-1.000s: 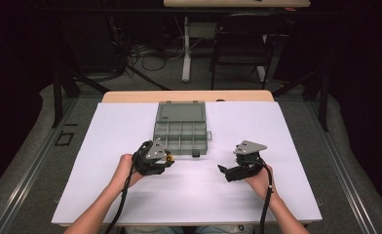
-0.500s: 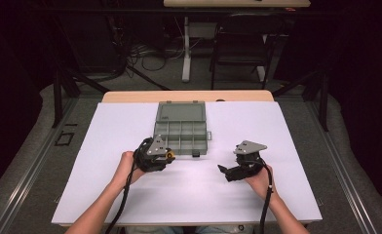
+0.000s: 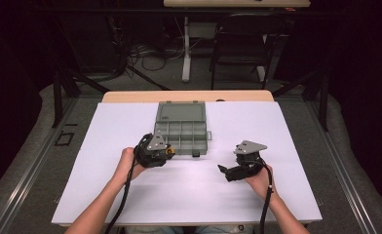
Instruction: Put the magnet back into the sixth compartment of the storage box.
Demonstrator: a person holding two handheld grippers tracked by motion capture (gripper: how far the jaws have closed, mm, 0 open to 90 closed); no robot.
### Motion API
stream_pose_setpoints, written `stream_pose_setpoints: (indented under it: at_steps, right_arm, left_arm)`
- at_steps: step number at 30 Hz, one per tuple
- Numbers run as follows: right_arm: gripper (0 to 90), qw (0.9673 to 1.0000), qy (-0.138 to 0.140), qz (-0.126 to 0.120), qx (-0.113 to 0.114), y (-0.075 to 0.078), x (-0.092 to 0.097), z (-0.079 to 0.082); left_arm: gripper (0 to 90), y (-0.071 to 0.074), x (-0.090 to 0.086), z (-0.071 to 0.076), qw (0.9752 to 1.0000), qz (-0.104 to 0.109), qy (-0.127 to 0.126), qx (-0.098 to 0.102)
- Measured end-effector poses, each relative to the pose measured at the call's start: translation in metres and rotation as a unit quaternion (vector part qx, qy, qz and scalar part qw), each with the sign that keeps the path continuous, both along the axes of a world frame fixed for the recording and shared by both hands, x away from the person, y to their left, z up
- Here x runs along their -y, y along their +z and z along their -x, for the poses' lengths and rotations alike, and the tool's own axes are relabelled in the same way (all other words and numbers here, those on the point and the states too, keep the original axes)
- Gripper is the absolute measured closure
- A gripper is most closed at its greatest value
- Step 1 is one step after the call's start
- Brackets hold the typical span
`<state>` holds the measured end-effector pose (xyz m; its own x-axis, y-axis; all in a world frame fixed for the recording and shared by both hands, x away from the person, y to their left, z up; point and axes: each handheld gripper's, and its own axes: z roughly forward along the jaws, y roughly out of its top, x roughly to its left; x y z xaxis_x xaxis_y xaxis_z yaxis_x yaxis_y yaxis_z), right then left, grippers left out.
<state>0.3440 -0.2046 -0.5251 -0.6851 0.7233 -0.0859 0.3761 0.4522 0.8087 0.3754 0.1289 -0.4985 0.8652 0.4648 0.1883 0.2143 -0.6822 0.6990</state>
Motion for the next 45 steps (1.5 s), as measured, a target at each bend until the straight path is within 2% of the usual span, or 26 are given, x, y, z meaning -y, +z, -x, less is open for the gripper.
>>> stream_pose_setpoints:
  at_steps: [34,45]
  right_arm:
    - [0.5,1.0000,0.000,0.001,0.001,0.000,0.001,0.000]
    - [0.5,1.0000,0.001,0.000,0.001,0.000,0.001,0.000]
  left_arm:
    - [62.9,-0.002,0.000,-0.026,0.9997,0.004,0.022,0.002]
    - [62.9,-0.008,-0.001,-0.035,0.9994,0.006,0.033,-0.003]
